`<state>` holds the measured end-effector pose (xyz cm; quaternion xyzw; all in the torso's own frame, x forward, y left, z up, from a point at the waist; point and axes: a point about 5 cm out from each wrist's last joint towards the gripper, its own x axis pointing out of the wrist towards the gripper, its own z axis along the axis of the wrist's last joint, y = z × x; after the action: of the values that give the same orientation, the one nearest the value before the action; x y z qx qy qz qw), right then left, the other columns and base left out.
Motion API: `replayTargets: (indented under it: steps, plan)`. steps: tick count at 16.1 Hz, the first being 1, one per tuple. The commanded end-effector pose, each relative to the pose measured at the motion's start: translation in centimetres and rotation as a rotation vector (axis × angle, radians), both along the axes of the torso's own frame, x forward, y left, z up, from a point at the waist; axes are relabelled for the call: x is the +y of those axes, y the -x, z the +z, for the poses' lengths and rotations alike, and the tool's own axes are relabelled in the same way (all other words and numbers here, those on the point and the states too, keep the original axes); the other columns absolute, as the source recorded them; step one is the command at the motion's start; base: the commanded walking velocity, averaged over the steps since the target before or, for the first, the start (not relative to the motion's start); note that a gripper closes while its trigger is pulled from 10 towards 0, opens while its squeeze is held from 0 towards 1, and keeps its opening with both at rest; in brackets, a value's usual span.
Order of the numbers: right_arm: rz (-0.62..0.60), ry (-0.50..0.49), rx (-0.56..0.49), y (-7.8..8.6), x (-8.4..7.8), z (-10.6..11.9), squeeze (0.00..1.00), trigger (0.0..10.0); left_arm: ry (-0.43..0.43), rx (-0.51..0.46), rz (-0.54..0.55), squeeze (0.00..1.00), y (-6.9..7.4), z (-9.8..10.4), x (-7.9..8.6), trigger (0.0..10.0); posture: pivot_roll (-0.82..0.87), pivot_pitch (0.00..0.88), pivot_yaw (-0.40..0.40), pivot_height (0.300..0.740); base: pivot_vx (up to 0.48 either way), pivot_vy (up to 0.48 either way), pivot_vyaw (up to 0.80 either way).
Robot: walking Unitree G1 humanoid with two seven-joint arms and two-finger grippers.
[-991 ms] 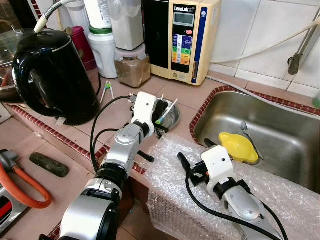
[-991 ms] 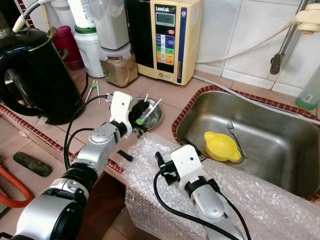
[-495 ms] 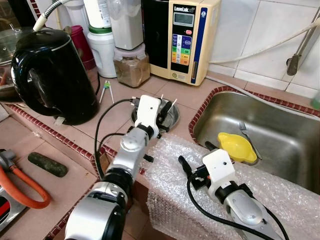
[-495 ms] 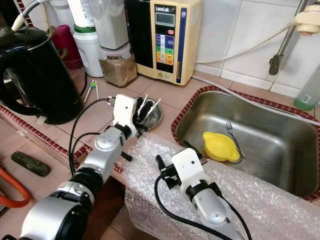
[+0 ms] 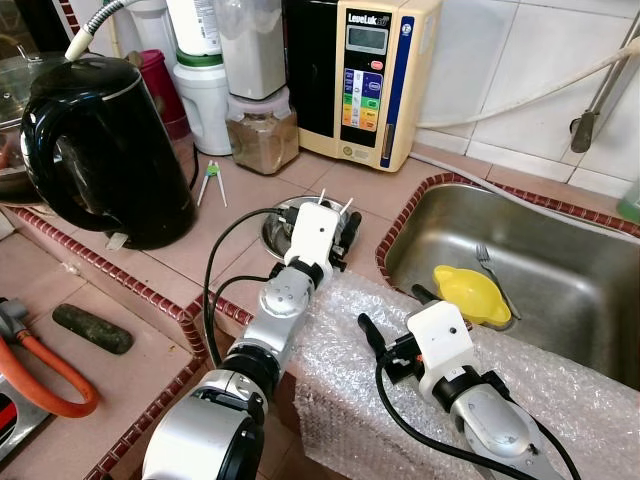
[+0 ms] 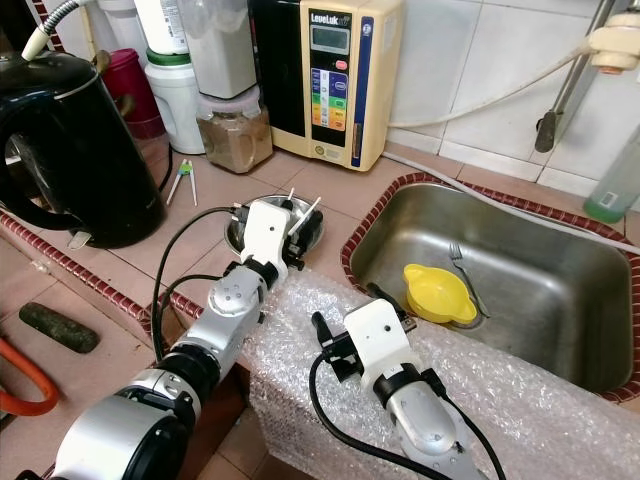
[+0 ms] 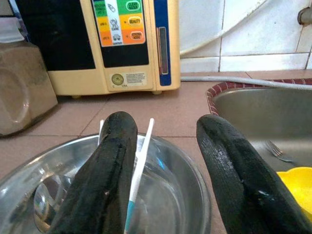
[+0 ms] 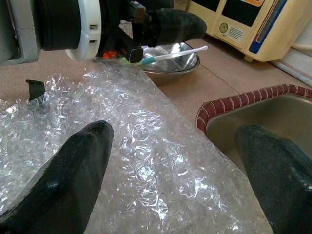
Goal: Kitchen organization
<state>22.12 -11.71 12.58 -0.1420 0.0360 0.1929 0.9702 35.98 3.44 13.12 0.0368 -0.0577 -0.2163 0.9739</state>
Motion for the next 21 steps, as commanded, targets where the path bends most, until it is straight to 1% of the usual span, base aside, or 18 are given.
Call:
replayTargets:
  steps: [1,5,9,12,14,17,18,19,21]
  plan:
    - [-0.001,-0.001,-0.004,0.3,0.0,0.3,0.00,10.0,-0.021,0.005,-0.004,1.00,0.1,-0.3,-0.2,10.0,-0.15,0.000,0.022,0.740,0.000,0.000,0.00]
    - [-0.004,-0.002,-0.006,0.3,0.1,0.5,0.00,10.0,-0.051,0.032,0.019,1.00,0.0,-0.7,-0.3,10.0,-0.15,0.000,0.022,0.740,0.000,0.000,0.00]
    - [-0.003,-0.005,-0.007,0.3,0.3,0.6,0.00,10.0,-0.116,0.063,0.041,1.00,-0.3,-0.8,-0.3,10.0,-0.15,0.000,0.025,0.740,0.000,0.000,0.00]
    - [-0.001,-0.008,0.002,0.6,0.5,0.5,0.00,10.0,-0.094,0.092,0.023,1.00,-0.5,-0.6,-0.4,10.0,-0.16,0.000,0.032,0.740,0.000,0.000,0.00]
    - [-0.017,-0.008,0.003,0.7,0.3,0.5,0.00,10.0,-0.131,0.103,0.029,1.00,-0.7,-0.7,-0.4,10.0,-0.17,0.000,0.042,0.740,0.000,0.000,0.00]
    - [-0.030,-0.013,0.010,1.2,0.4,0.4,0.00,10.0,-0.152,0.131,0.058,1.00,-0.9,-0.9,-0.1,10.0,-0.18,0.009,0.057,0.740,0.000,0.000,0.00]
    - [-0.033,-0.014,0.016,1.5,0.5,0.3,0.00,10.0,-0.172,0.158,0.058,0.39,-0.9,-1.0,-0.1,10.0,-0.19,0.014,0.065,0.740,0.000,0.000,0.00]
    - [-0.035,-0.015,0.019,1.6,0.6,0.3,0.00,10.0,-0.171,0.168,0.058,0.00,-1.0,-1.1,-0.1,10.0,-0.19,0.017,0.066,0.740,0.000,0.000,0.00]
    - [-0.041,-0.016,0.024,1.8,0.5,0.2,0.00,10.0,-0.180,0.190,0.060,0.00,-1.0,-1.2,-0.1,10.0,-0.20,0.022,0.068,0.740,0.000,0.000,0.00]
